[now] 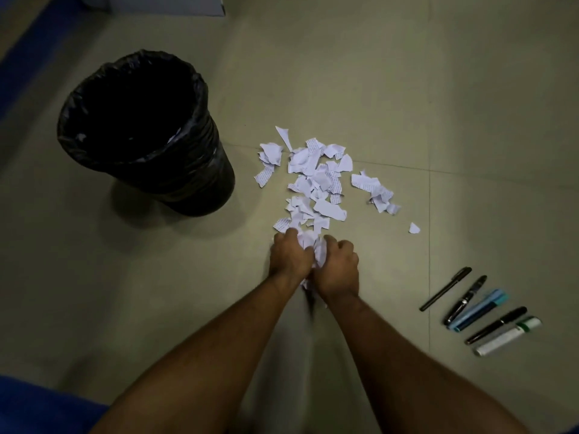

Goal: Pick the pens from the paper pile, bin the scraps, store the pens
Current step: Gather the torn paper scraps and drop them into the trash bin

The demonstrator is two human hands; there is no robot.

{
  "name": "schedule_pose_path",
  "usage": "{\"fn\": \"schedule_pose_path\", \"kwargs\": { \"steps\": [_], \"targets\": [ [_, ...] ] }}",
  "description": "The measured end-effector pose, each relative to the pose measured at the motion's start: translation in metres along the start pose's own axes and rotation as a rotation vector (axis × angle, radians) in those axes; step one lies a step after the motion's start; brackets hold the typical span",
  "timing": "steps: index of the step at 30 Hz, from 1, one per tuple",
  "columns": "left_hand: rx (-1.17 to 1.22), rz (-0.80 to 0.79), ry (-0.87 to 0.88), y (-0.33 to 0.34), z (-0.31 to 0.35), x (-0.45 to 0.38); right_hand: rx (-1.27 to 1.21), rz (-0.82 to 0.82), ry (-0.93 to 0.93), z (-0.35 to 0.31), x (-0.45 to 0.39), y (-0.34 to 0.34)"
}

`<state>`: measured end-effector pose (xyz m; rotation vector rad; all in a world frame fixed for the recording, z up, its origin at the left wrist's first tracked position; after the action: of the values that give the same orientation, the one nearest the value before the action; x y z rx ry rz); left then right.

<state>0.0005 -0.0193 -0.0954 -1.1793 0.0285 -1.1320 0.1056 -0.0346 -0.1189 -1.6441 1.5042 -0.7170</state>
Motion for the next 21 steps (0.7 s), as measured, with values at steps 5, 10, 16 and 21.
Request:
{"fn": "schedule_pose_path", "kwargs": {
  "steps": [5,10,16,21],
  "targets": [
    [-0.009,0.111,0.051,-0.014,-0.02,0.005,-0.173,-0.048,0.12,0.011,-0.008,0.0],
    [-0.037,-0.001,-0.06,0.0,-0.039,0.017,-0.019,0.026,0.325,0.005,0.015,-0.008],
    [0.225,-0.052,0.018,0.004,-0.01,0.012,-0.364,-0.043,0.272,0.014,0.003,0.001],
    [0.033,0.11,0.219,0.0,-0.021,0.02,-0.256,0.098,0.312,0.016,-0.001,-0.012]
  ]
}}
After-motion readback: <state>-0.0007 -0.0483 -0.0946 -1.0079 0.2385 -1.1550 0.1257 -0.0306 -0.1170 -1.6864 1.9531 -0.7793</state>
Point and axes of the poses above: each hand's wrist, its own x-axis away from the middle knuckle, its own y-axis out of the palm, z = x × y, the point moved 1 cm from there along -x, towards the middle knuckle, and after that the axes turned 11 degrees about -y, right-handed, at the moved point
